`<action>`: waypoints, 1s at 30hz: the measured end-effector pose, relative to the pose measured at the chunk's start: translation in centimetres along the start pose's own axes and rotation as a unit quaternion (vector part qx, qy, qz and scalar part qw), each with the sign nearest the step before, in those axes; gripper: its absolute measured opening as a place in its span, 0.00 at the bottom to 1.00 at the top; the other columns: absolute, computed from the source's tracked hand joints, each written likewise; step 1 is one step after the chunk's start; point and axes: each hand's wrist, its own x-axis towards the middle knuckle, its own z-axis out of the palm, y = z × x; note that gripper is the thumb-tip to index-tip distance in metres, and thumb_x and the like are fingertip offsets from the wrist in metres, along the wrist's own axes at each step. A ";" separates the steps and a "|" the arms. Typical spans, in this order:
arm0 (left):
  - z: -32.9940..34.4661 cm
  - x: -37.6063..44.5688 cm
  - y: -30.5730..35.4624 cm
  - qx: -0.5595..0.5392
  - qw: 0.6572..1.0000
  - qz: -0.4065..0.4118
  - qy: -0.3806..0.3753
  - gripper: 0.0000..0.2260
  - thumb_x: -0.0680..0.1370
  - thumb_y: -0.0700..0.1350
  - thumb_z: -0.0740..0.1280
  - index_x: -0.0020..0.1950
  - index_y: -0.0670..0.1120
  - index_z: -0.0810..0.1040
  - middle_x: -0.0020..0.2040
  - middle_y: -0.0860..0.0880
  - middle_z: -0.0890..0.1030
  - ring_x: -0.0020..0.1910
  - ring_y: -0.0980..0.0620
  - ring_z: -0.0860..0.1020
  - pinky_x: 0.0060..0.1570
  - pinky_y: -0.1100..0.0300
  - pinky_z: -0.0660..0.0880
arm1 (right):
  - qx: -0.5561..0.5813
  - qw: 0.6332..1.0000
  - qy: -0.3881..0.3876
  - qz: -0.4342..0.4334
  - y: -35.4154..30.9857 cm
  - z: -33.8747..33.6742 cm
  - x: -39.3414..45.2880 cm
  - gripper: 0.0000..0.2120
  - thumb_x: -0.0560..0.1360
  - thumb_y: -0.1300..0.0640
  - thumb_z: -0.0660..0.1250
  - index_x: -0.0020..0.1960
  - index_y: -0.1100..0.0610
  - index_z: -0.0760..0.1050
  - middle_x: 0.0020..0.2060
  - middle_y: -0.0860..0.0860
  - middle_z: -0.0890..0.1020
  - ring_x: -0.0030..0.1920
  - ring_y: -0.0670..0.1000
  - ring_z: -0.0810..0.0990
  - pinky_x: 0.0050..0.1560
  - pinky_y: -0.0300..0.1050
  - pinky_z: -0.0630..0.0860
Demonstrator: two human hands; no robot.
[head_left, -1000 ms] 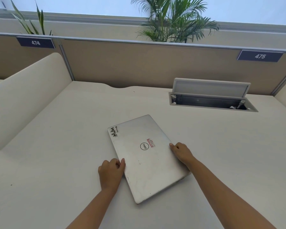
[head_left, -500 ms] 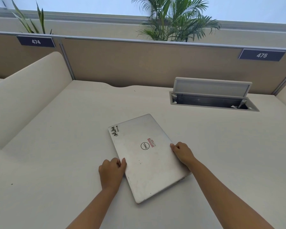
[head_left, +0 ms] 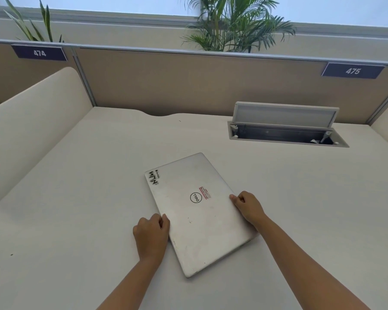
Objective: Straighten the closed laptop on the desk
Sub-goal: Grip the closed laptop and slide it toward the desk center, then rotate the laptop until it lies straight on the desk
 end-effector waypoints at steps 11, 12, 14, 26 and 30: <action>-0.8 -0.2 0.4 -0.008 1.000 0.021 -0.010 0.16 0.74 0.42 0.65 0.27 0.43 0.68 0.23 0.43 0.70 0.29 0.46 0.65 0.37 0.56 0.63 | 0.058 0.998 0.032 0.022 0.2 0.4 -0.4 0.14 0.75 0.49 0.64 0.37 0.54 0.63 0.32 0.47 0.69 0.32 0.46 0.67 0.32 0.40 0.63; -0.8 -0.2 0.3 -0.009 1.000 0.023 -0.009 0.15 0.74 0.42 0.66 0.27 0.43 0.68 0.22 0.43 0.70 0.28 0.46 0.65 0.37 0.55 0.63 | 0.059 0.997 0.034 0.020 0.2 0.4 -0.4 0.15 0.75 0.49 0.65 0.37 0.54 0.63 0.32 0.47 0.69 0.32 0.46 0.67 0.32 0.40 0.63; -0.9 -0.1 0.3 -0.013 0.999 0.024 -0.017 0.16 0.74 0.41 0.66 0.27 0.44 0.67 0.22 0.44 0.70 0.28 0.46 0.64 0.37 0.55 0.62 | 0.056 0.998 0.036 0.016 0.1 0.4 -0.5 0.14 0.75 0.49 0.64 0.38 0.55 0.63 0.32 0.47 0.69 0.31 0.46 0.66 0.32 0.40 0.63; -1.3 0.0 -0.9 -0.028 0.996 0.053 -0.067 0.14 0.76 0.42 0.61 0.30 0.45 0.67 0.23 0.51 0.61 0.32 0.46 0.65 0.38 0.56 0.58 | 0.016 0.998 0.051 0.019 -0.3 0.4 -1.1 0.11 0.76 0.50 0.64 0.46 0.57 0.70 0.40 0.51 0.74 0.41 0.51 0.73 0.36 0.39 0.67; -1.7 0.5 -1.5 -0.029 0.992 0.076 -0.096 0.17 0.77 0.43 0.60 0.28 0.48 0.63 0.24 0.51 0.62 0.32 0.46 0.64 0.37 0.55 0.59 | 0.113 0.987 0.108 0.045 -1.1 -0.4 -3.1 0.10 0.76 0.52 0.65 0.54 0.56 0.71 0.51 0.52 0.71 0.51 0.51 0.73 0.50 0.44 0.69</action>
